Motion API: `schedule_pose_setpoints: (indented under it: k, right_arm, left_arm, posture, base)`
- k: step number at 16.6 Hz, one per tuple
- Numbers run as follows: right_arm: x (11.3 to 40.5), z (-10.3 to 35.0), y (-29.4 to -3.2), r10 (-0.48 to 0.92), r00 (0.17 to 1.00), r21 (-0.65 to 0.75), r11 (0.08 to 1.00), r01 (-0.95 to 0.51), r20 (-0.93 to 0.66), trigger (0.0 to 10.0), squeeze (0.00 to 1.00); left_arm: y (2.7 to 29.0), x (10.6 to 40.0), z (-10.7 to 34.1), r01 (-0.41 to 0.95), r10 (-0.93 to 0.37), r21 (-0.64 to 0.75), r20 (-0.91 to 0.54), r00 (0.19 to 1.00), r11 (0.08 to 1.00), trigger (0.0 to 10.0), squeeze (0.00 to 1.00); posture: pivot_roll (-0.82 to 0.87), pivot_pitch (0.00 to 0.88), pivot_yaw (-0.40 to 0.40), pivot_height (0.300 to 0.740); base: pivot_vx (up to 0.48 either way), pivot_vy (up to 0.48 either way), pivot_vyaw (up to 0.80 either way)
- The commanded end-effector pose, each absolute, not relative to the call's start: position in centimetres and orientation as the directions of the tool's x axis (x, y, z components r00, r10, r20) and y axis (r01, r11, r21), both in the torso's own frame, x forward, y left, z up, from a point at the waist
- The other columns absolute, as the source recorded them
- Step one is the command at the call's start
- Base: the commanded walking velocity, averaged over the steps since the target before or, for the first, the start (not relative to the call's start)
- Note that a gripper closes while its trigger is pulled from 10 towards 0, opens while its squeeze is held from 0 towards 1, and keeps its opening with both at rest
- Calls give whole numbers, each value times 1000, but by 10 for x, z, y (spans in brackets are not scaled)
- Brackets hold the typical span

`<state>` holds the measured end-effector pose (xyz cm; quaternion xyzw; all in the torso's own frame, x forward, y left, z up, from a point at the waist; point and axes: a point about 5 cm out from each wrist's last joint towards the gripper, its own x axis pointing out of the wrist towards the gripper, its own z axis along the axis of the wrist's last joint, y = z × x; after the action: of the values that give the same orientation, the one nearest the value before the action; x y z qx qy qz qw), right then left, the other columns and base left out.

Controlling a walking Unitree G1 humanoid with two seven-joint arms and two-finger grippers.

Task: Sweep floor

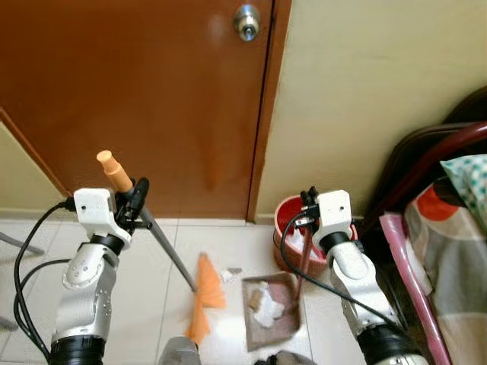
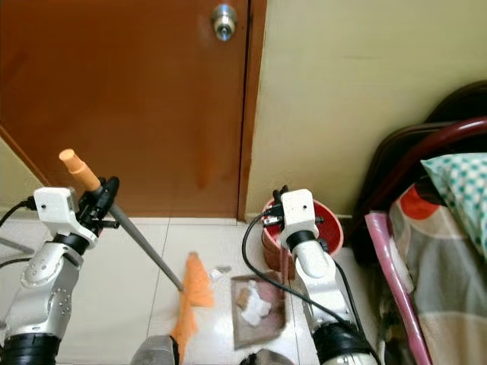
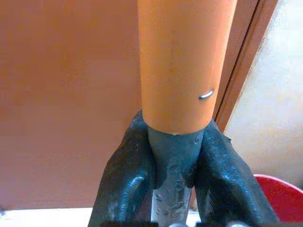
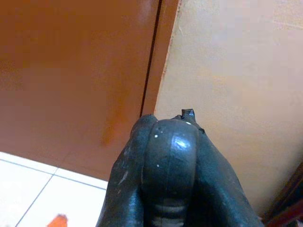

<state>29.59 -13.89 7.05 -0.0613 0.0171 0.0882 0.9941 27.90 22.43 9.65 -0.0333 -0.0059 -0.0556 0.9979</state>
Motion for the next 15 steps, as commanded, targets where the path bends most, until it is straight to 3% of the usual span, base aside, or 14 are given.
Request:
schedule_pose_setpoints:
  k: [1,5,7,9,15]
  right_arm:
    - [300,85,-144,154,988,-90,984,-152,5,10000,0]
    - [310,116,-154,113,992,47,992,-116,63,10000,0]
    - [317,144,-154,117,985,126,983,-134,130,10000,0]
    - [320,161,-153,126,977,118,982,-147,174,10000,0]
    - [302,139,-159,115,990,119,985,-124,82,10000,0]
  left_arm:
    - [238,275,85,60,-61,-18,-49,997,998,10000,0]
    - [257,269,75,-40,42,30,-91,995,999,10000,0]
    - [257,271,73,-57,60,39,-93,994,998,10000,0]
    - [253,273,71,-68,70,23,-93,993,997,10000,0]
    - [244,273,70,-58,59,13,-82,995,998,10000,0]
  posture:
    - [35,66,-43,740]
    - [13,61,-37,740]
    - [7,56,-37,740]
    - [-2,45,-40,740]
    - [3,36,-43,740]
  base:
    - [0,0,0]
    - [0,0,0]
    - [0,0,0]
    - [0,0,0]
    - [0,0,0]
